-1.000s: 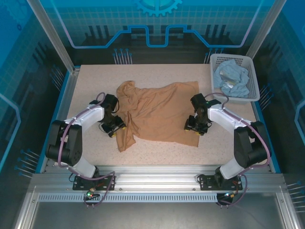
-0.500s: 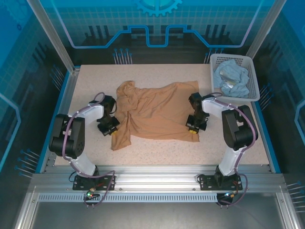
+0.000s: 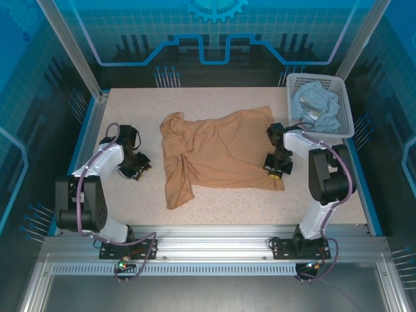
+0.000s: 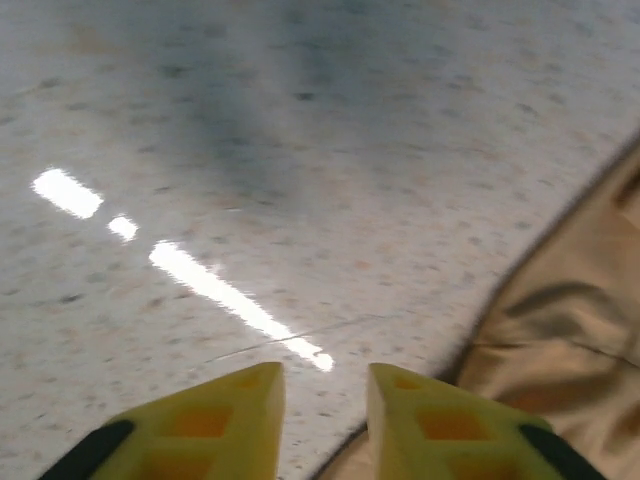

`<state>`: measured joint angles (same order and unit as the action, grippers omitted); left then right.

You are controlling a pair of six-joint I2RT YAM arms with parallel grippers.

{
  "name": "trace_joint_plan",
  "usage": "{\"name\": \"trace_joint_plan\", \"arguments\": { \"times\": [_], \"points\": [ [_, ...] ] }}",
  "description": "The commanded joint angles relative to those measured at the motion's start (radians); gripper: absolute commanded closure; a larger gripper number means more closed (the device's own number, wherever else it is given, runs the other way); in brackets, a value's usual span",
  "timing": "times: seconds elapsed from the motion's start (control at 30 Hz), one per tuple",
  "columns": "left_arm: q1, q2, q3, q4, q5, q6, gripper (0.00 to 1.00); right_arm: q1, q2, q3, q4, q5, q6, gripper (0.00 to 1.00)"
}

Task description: Fold and stack the t-shirts

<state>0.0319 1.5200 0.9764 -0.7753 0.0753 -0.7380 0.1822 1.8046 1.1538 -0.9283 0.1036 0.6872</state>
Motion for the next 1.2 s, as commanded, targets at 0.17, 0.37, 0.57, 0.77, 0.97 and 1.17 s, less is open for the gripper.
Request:
{"name": "trace_joint_plan", "arguments": {
  "times": [0.17, 0.37, 0.57, 0.77, 0.97, 1.17],
  "points": [
    [-0.189, 0.222, 0.199, 0.080, 0.078, 0.027, 0.57, 0.005, -0.004, 0.032, -0.045, 0.032, -0.041, 1.00],
    [-0.227, 0.371, 0.284, -0.054, -0.062, 0.047, 0.60, 0.005, 0.007, 0.032, -0.040, 0.029, -0.039, 1.00],
    [-0.257, 0.422, 0.281, 0.016, -0.026, 0.073, 0.66, 0.005, 0.006, 0.020, -0.032, 0.029, -0.032, 1.00],
    [-0.257, 0.399, 0.254, -0.016, -0.146, 0.042, 1.00, 0.002, 0.016, 0.021, -0.033, 0.047, -0.037, 1.00],
    [-0.172, 0.266, 0.164, -0.007, -0.185, 0.032, 1.00, -0.016, 0.025, 0.028, -0.044, 0.063, -0.044, 1.00],
    [-0.059, 0.171, 0.077, 0.054, -0.075, 0.054, 1.00, -0.030, 0.043, 0.038, -0.048, 0.076, -0.060, 1.00]
  ]
}}
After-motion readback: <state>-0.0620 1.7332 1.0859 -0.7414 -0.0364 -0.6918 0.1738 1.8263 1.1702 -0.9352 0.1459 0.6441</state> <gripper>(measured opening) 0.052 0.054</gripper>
